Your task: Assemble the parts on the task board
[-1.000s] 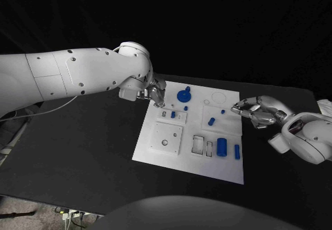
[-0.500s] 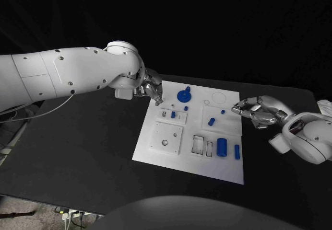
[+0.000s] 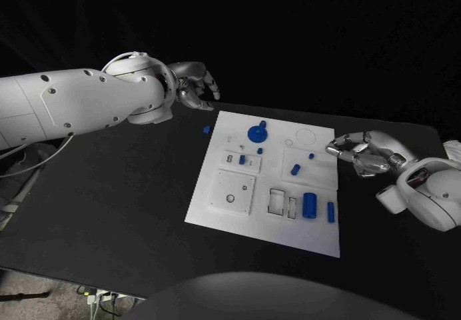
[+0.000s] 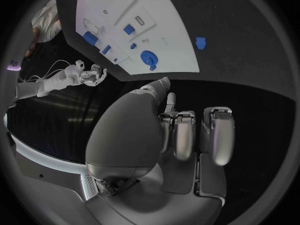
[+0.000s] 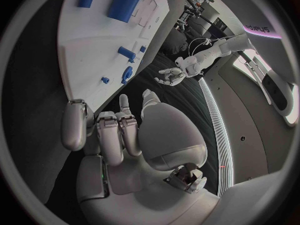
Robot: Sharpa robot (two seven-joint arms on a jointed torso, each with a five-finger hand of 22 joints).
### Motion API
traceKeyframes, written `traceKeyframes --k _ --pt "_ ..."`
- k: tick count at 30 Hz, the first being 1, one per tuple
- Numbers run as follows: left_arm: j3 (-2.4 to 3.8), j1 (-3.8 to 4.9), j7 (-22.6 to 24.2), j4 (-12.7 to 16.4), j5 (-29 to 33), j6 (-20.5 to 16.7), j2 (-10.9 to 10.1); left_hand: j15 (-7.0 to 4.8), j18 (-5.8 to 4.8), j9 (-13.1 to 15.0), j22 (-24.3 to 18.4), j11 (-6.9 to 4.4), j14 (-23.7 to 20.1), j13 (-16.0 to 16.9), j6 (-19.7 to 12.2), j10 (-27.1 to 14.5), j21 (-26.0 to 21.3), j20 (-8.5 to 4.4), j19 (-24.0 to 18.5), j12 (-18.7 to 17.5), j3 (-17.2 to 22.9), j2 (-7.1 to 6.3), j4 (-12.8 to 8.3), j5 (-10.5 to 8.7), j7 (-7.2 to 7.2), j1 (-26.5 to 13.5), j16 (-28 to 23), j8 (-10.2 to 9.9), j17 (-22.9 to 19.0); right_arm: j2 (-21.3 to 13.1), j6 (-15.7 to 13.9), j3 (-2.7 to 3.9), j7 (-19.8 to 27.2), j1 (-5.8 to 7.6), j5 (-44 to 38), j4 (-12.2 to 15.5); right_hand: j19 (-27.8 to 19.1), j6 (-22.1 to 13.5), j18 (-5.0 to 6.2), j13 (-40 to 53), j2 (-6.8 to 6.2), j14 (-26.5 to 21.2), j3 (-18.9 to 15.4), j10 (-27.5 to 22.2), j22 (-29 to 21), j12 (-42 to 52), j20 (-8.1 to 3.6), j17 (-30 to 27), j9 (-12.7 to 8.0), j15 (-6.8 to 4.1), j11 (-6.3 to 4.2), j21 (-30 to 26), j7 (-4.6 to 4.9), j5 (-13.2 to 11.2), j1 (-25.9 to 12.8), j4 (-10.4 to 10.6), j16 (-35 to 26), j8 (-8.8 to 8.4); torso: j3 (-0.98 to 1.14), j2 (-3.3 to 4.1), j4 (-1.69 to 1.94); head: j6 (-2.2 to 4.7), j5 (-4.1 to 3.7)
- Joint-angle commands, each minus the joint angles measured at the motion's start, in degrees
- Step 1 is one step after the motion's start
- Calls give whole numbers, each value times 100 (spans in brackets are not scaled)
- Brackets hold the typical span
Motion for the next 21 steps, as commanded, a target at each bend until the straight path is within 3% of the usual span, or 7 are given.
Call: traceKeyframes --k 1,4,8,12,14,16,21 --pt "-3 -23 142 -80 -634 -723 -17 -41 -43 -190 1510 -10 602 1510 124 586 23 -23 604 14 -130 8 70 -10 35 103 14 -29 1507 17 -75 -1 206 -2 28 8 59 -58 30 1491 11 579 -17 605 1005 -23 0 1509 -8 -22 -64 33 3 -37 -34 7 20 -36 -5 10 -2 1 18" --pt "-7 -60 24 -175 -727 -818 -12 10 -43 -399 1510 62 602 1510 296 586 23 10 604 14 -277 20 171 -13 126 189 14 -16 1507 28 -51 -1 201 -3 31 0 63 -74 29 1491 0 579 -20 605 1006 -23 -1 1509 -10 -23 -65 35 3 -64 -10 -11 20 -42 -1 9 -3 1 17" --pt "-12 -165 -121 -349 -1103 -771 65 28 -43 -550 1510 75 602 1510 561 586 23 35 604 14 -450 30 254 -129 130 268 14 53 1507 45 0 -1 169 -4 30 -12 63 -95 30 1491 -15 579 -18 605 1005 -23 -3 1509 -13 -25 -67 32 4 -89 38 -42 20 -50 0 6 -1 1 18" --pt "-13 -320 -104 -490 -1856 -786 147 -41 -43 -734 1510 -59 602 1510 759 586 23 -3 604 14 -610 19 304 -299 -81 421 14 69 1507 53 56 -1 129 -6 26 -17 62 -101 30 1491 -19 579 -16 605 1005 -23 -4 1509 -14 -26 -68 31 4 -97 53 -51 20 -53 -2 13 -7 1 24" --pt "-13 -392 -181 -534 -2170 -891 185 -77 -43 -760 1510 -119 602 1510 1104 586 23 -36 604 14 -792 41 486 -405 -209 214 14 204 1507 55 88 -1 109 -8 25 -20 60 -105 31 1491 -21 579 -15 605 1004 -23 -4 1509 -14 -26 -69 29 5 -101 62 -57 20 -54 -6 14 -11 1 20" --pt "-13 -472 -305 -596 -2337 -1008 241 -100 -43 -746 1510 -114 602 1510 1530 586 23 -66 604 14 -917 103 513 -483 -150 -84 14 385 1507 55 124 -1 82 -10 24 -23 51 -105 34 1491 -13 579 -13 605 1000 -23 -4 1509 -15 -26 -66 19 6 -98 63 -54 20 -55 -4 8 -8 1 18" --pt "-7 -608 -697 -791 -1836 -981 416 -106 -43 -685 1510 -94 602 1510 2063 586 23 -81 604 14 -1012 199 530 -300 -166 -780 14 652 1507 50 189 -1 24 -13 22 -30 38 -100 36 1491 28 579 -12 605 995 -23 -2 1509 -18 -18 -51 5 16 -47 46 -22 20 -55 -3 10 0 1 -13"
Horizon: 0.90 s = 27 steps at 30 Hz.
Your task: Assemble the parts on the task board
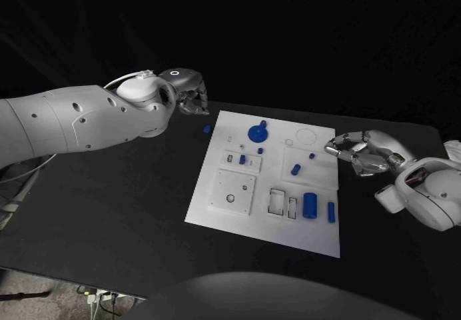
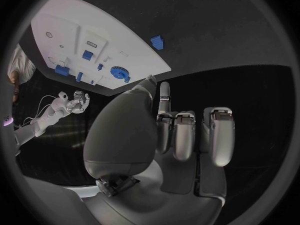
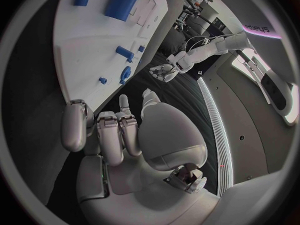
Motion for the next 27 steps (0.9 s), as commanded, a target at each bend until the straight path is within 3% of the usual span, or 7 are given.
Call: traceKeyframes --k 1,3,6,8,10,19,27 --pt "12 -42 -521 -143 132 -19 118 -38 -43 81 1506 -1 593 1506 183 598 19 -36 606 14 -74 51 3 121 5 -319 14 133 1509 1 191 -1 -53 -7 -12 -5 0 -42 37 1492 61 579 10 621 997 -20 -1 1510 -8 -16 -30 -7 2 42 17 10 20 -28 -4 0 7 1 -26" --pt "17 -61 -525 -277 378 316 208 -42 -43 141 1506 -1 593 1506 120 598 19 -37 606 14 -73 48 -6 72 7 -364 14 163 1509 -1 210 -1 -74 -8 -13 -8 -1 -40 37 1492 66 579 10 621 997 -20 -1 1510 -8 -15 -28 -9 3 51 13 15 20 -28 -3 -4 3 1 -22" --pt "24 -78 -261 -550 505 880 383 -40 -43 110 1506 28 593 1506 -447 598 19 -27 606 14 47 -27 -194 -102 99 271 14 -76 1509 -7 239 -1 -110 -9 -13 -8 -8 -35 39 1492 82 579 8 621 994 -20 1 1510 -10 -11 -24 -17 6 71 0 28 20 -27 9 -7 1 1 -32" --pt "30 -84 -61 -701 450 1159 486 -31 -43 -35 1506 -14 593 1506 -898 598 19 -17 606 14 -16 -111 -208 -126 17 540 14 -354 1509 -9 258 -1 -130 -9 -14 -4 -6 -32 38 1492 87 579 5 621 995 -20 3 1510 -10 -10 -21 -15 7 76 -8 34 20 -26 5 -1 -6 1 -35" --pt "35 -87 77 -804 400 1340 565 -34 -43 -160 1506 -50 593 1506 -1115 598 19 -30 606 14 -27 -164 -213 -168 -85 748 14 -513 1509 -10 277 -1 -147 -10 -15 -2 -6 -31 38 1492 90 579 4 621 994 -20 3 1510 -10 -9 -21 -16 8 78 -11 37 20 -26 -6 9 -16 1 -41" --pt "46 -90 305 -989 194 1615 754 -55 -43 -458 1506 -80 593 1506 -1076 598 19 -58 606 14 20 -115 -93 -187 -184 1132 14 -596 1509 -32 351 -1 -216 -10 -20 15 -9 -24 38 1492 105 579 0 621 993 -20 5 1510 -12 -6 -17 -18 9 82 -28 47 20 -24 -9 19 -27 1 -31" --pt "47 -91 443 -1054 163 1917 766 -49 -43 -571 1506 -75 593 1506 -991 598 19 -62 606 14 -21 -194 -47 -207 -308 1212 14 -579 1509 -33 396 -1 -263 -10 -26 17 -9 -20 39 1492 115 579 -2 621 993 -20 6 1510 -13 -3 -16 -19 11 83 -40 53 20 -23 -11 13 -14 1 -50"
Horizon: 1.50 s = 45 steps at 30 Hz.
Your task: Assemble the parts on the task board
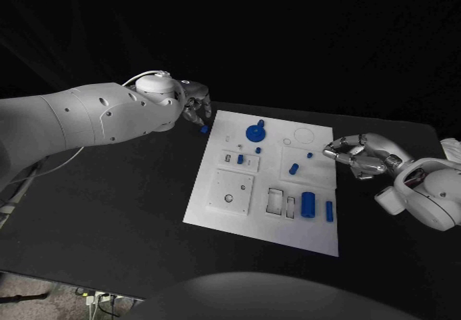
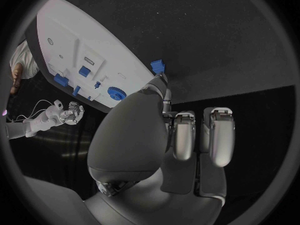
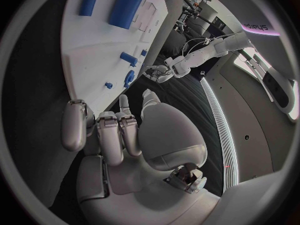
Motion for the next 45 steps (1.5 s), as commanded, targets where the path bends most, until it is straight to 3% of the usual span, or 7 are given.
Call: traceKeyframes --k 1,12,21,28,36,45 --pt "5 1 219 -6 -69 411 4 -27 -43 -38 1507 -33 614 1508 74 596 20 -42 586 14 -46 -7 64 -26 -73 26 14 1 1510 0 157 0 -54 -4 -28 9 -9 -20 39 1492 40 577 -3 618 995 -28 6 1506 -8 -5 -18 -19 10 27 3 20 20 -24 -3 -4 9 1 -4" --pt "3 0 221 -38 -146 440 19 -9 -43 -127 1507 -14 614 1508 305 596 20 -36 586 14 -73 29 60 -26 24 131 14 38 1510 22 163 0 -55 -5 -31 0 -13 -17 40 1492 51 577 -5 618 993 -28 8 1506 -9 -3 -16 -24 11 29 -10 23 20 -23 -7 -4 0 1 6" --pt "-5 -17 325 -80 -186 142 63 1 -43 -160 1507 -5 614 1508 364 596 20 -32 586 14 -75 60 68 -26 50 147 14 42 1510 29 169 0 -60 -5 -32 -2 -22 -15 42 1492 55 577 -8 618 990 -28 9 1506 -10 -2 -14 -33 11 30 -16 24 20 -23 -6 1 0 1 -8" --pt "-10 -113 397 -157 -190 -45 148 11 -43 -221 1507 5 614 1508 330 596 20 -26 586 14 -78 103 67 -25 47 146 14 -5 1510 39 185 0 -75 -6 -32 -1 -26 -14 43 1492 56 577 -9 618 988 -28 9 1506 -10 -1 -13 -36 12 30 -19 23 20 -23 -6 2 -9 1 -19" --pt "-12 -234 376 -203 -345 4 184 17 -42 -248 1505 10 614 1508 323 596 15 -22 582 14 -76 116 54 -24 59 165 14 -18 1510 18 195 0 -87 -7 -32 7 -29 -12 44 1492 57 577 -9 618 987 -28 10 1506 -10 -1 -13 -40 11 31 -20 22 20 -22 -5 1 -3 1 -50" --pt "-14 -274 297 -213 -484 -82 136 38 -34 -349 1494 28 614 1508 211 596 -16 -6 559 14 -59 139 24 -20 75 243 14 -59 1510 10 199 0 -98 -9 -35 12 -32 -3 45 1492 59 577 -11 618 986 -28 11 1506 -10 1 -11 -43 10 31 -22 19 20 -19 -1 -3 5 1 -63"
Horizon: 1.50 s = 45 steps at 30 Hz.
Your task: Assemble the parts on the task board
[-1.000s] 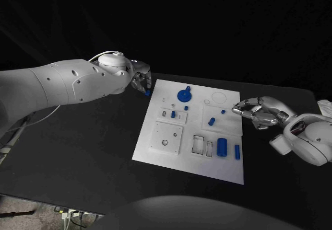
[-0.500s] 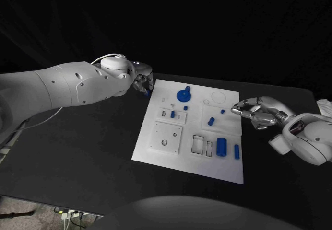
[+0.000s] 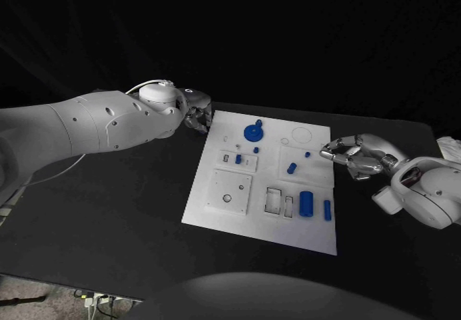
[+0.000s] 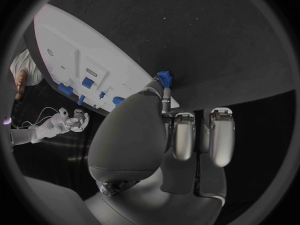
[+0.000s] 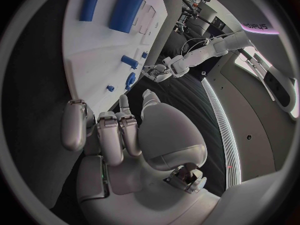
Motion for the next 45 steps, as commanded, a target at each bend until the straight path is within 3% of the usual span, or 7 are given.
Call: traceKeyframes --k 1,10,19,28,45 --pt "-27 -50 -58 -18 -200 -58 -27 41 -32 -46 1494 30 614 1509 -99 596 -22 -4 555 14 8 11 -45 -10 -27 77 14 -27 1507 2 105 0 -6 -5 -33 10 -32 -3 45 1492 58 574 -11 612 983 -20 11 1509 -5 -3 -22 -17 10 31 -19 19 20 -19 2 -4 8 1 -4" --pt "-29 -55 -64 47 -199 -213 -111 66 -20 -199 1477 52 614 1509 -402 596 -68 17 520 14 -37 -53 -39 -15 -140 98 14 -34 1507 -1 124 0 -28 -9 -40 3 -39 1 47 1492 58 574 -12 612 980 -20 12 1509 -6 -2 -21 -24 9 31 -19 16 20 -17 -3 -6 7 1 16" --pt "-29 -55 -142 111 -136 -194 -200 77 -14 -290 1468 60 614 1509 -576 596 -94 29 500 14 -141 -126 10 -18 -100 1 14 -17 1507 -9 147 0 -50 -13 -42 0 -50 4 50 1492 57 574 -13 612 976 -20 12 1509 -6 -1 -21 -35 9 31 -19 14 20 -16 0 -3 7 1 9" --pt "-29 -56 -181 118 -11 -168 -234 78 -13 -313 1468 62 614 1509 -460 596 -94 35 500 14 -206 -41 19 -17 -10 -107 14 52 1507 -8 163 0 -69 -14 -44 -1 -53 8 51 1492 58 574 -14 612 974 -20 13 1509 -7 0 -20 -39 9 31 -20 13 20 -16 -1 -2 5 1 23" --pt "-30 -61 -55 149 229 -222 -202 75 -13 -346 1468 67 614 1509 -225 596 -95 40 500 14 -195 109 -12 -16 -113 -89 14 120 1507 -4 190 0 -113 -15 -59 -8 -64 22 54 1492 68 574 -14 612 970 -20 15 1509 -9 2 -19 -50 8 33 -24 11 20 -11 1 -2 8 1 38"
